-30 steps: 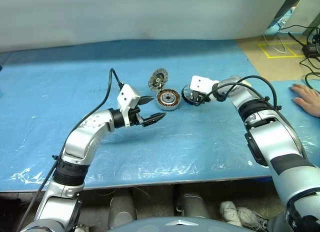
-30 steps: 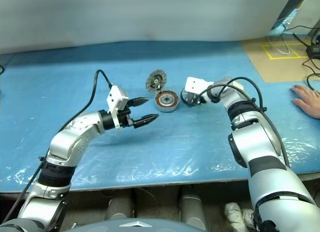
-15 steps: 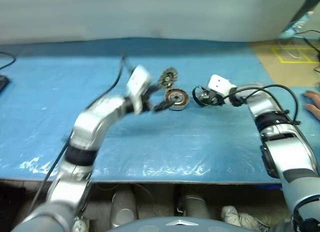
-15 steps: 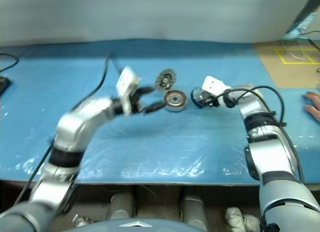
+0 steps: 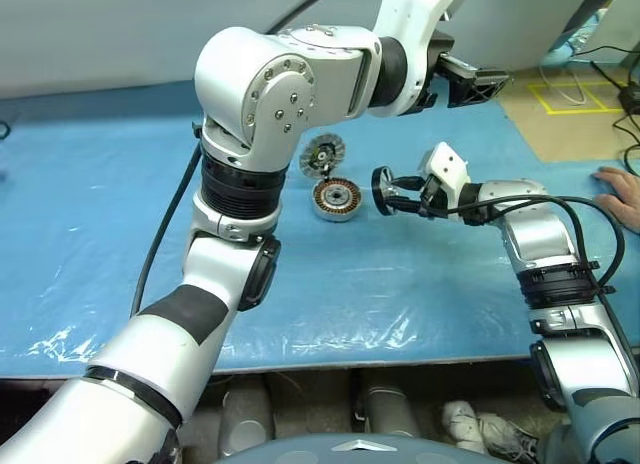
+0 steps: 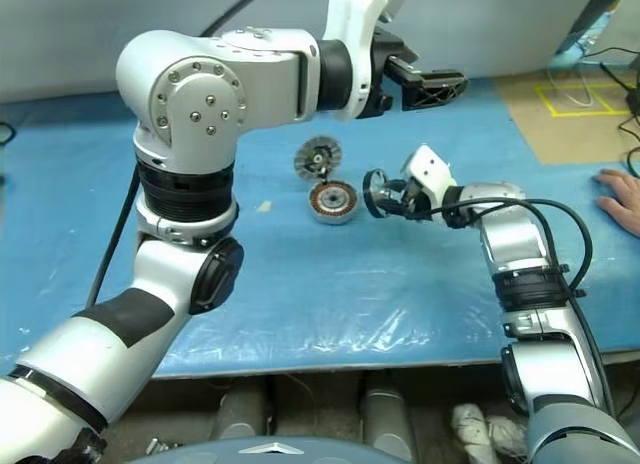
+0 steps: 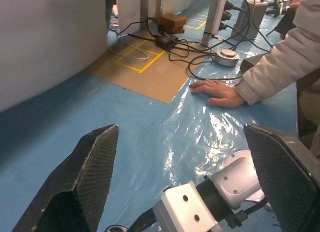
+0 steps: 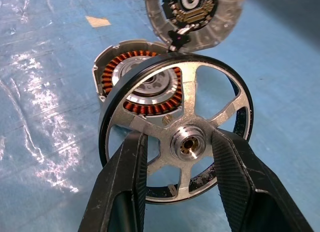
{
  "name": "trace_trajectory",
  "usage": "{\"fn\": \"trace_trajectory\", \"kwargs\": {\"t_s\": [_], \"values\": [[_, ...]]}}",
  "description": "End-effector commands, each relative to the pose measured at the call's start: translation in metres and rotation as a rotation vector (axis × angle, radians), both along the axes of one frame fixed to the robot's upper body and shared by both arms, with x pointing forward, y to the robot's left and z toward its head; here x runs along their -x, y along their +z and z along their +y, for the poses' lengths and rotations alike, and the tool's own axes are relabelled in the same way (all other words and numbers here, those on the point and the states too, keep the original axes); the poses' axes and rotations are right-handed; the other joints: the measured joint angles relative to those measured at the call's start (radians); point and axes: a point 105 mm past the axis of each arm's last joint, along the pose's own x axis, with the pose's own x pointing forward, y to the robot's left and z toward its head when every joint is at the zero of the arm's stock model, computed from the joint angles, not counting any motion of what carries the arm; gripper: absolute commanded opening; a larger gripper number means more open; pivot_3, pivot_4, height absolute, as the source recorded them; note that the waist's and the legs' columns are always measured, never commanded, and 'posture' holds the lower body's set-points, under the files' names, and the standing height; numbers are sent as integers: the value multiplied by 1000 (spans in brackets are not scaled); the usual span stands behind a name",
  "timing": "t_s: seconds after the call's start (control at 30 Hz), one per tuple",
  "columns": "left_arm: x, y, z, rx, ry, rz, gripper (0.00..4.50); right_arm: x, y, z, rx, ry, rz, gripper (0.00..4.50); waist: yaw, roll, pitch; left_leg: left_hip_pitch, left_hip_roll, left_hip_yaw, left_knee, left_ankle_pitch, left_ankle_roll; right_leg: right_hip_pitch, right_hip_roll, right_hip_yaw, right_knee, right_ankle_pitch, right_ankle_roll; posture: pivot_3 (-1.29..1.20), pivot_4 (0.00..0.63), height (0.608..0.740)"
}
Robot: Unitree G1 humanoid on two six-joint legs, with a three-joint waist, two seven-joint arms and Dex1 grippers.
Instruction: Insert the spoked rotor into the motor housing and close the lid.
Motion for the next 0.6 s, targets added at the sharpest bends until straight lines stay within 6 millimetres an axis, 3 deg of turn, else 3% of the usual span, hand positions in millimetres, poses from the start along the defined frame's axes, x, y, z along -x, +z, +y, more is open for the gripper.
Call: {"fn": "trace_trajectory", "kwargs": {"t_s": [0.03,0.1,0.17,0.2,0.23,0.27,0.3,0.33,0.43,0.47,0.6], "values": [[6,-10,17,32,-26,-39,4147,1,17,7,-27,24,-58,1711,10,1,0,0,0,0,0,0,0,0,0,0,-1,0,0,0,150,740],[5,-29,33,33,-28,-28,4147,0,18,8,-34,20,-59,1711,10,1,-1,0,1,0,-2,0,0,1,0,0,0,0,0,0,150,740],[6,-36,38,32,-33,-31,4147,1,15,9,-23,24,-58,1711,11,0,0,0,3,0,-2,0,0,0,1,-2,3,0,0,0,150,740],[1,-59,60,40,-18,-16,4147,1,15,10,-29,26,-55,1711,10,0,0,-1,4,-1,-1,0,0,-3,1,-3,5,0,0,0,150,740],[-14,-108,104,69,22,32,4147,1,15,11,-28,26,-56,1711,7,3,-2,-3,3,-1,0,0,0,-6,1,-2,6,0,0,0,150,740],[-15,-155,141,56,46,61,4147,1,15,11,-23,27,-57,1711,-1,9,-5,-3,2,0,-1,0,0,-6,1,-2,6,0,0,0,150,740],[-10,-191,167,25,52,75,4147,1,15,11,-23,28,-58,1711,-16,14,-9,3,0,2,-3,0,0,-2,2,-1,4,0,0,0,150,740],[-6,-211,180,8,51,71,4147,2,15,11,-27,27,-56,1711,-27,14,-9,7,1,2,-6,-1,-2,1,2,-1,2,0,1,0,150,740],[-6,-225,190,-2,41,11,4147,2,15,11,-29,29,-53,1711,4,1,-1,-3,10,-1,-5,-1,-4,-9,5,-5,3,0,1,0,150,740],[-7,-227,192,-3,40,-7,4147,2,14,11,-27,28,-52,1711,19,1,-1,-10,13,-3,3,-1,-4,-11,6,-9,8,1,1,0,150,740],[-10,-226,193,-6,57,-81,4147,3,14,14,-34,36,-49,1711,41,5,-1,-4,14,6,12,-2,-5,0,-1,-11,10,-1,-2,0,150,740]]}}
